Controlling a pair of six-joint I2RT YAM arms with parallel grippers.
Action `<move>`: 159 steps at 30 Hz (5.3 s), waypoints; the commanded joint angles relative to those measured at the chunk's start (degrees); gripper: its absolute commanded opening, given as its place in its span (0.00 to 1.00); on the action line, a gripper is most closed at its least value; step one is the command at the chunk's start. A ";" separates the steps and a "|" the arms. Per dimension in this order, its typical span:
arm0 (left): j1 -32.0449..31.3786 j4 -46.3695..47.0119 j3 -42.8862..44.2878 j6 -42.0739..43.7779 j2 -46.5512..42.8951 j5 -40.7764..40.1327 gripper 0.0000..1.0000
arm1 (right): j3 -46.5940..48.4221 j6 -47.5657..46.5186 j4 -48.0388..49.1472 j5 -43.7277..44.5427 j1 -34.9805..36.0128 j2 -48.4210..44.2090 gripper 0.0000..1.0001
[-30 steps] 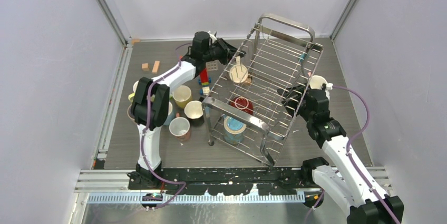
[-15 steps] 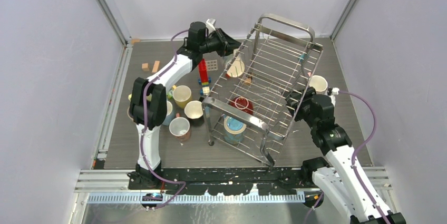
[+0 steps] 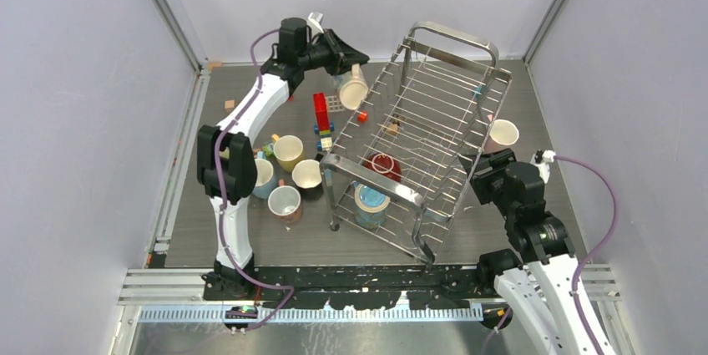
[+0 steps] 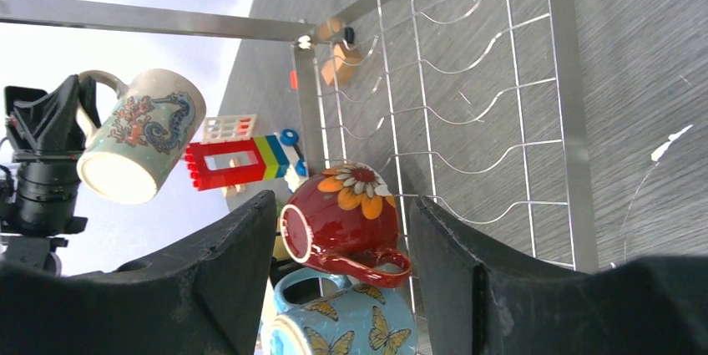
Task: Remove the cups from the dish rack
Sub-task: Unload the cup from the dish rack, then place the cup at the corner of the board.
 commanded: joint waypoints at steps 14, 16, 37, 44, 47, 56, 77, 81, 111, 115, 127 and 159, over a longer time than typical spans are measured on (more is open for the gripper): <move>8.44 -18.23 20.34 13.26 -10.16 3.58 0.00 | 25.76 -11.07 -25.83 9.72 0.14 -6.19 0.68; 9.19 -18.86 20.31 13.59 -11.27 4.16 0.00 | 29.58 -12.40 -26.76 9.33 0.10 -5.83 0.69; 9.21 -12.00 22.82 8.00 -22.08 10.51 0.00 | 59.13 -24.71 -10.06 -20.47 0.14 17.63 0.72; 7.74 -6.98 22.29 4.39 -25.11 12.65 0.00 | 65.31 -25.87 -1.00 -31.82 0.14 26.56 0.72; 5.90 -5.60 22.20 3.16 -26.26 13.67 0.00 | 69.34 -26.87 0.78 -35.69 0.10 31.09 0.73; -1.06 -3.16 22.41 0.58 -27.79 14.73 0.00 | 73.90 -30.55 6.17 -47.36 0.23 38.49 0.75; -15.98 1.42 10.53 -3.47 -37.91 15.88 0.00 | 65.15 -21.04 29.99 -71.09 1.54 40.69 0.77; -18.22 1.42 8.55 -3.15 -38.51 16.44 0.00 | 62.50 -21.60 30.92 -72.38 4.26 38.96 0.77; -23.70 18.05 12.72 -11.35 -31.16 22.93 0.00 | 60.05 -24.96 30.55 -79.42 17.85 37.76 0.62; -23.91 19.52 14.24 -12.35 -29.72 23.08 0.00 | 60.25 -24.66 30.92 -79.69 18.20 37.88 0.53; -23.66 19.92 21.27 -12.39 -23.83 23.54 0.00 | 60.43 -22.31 36.41 -78.23 18.67 36.71 0.01; -4.29 -22.16 16.46 26.27 -36.19 -1.55 1.00 | 77.15 -41.37 0.19 -27.30 18.69 36.37 0.01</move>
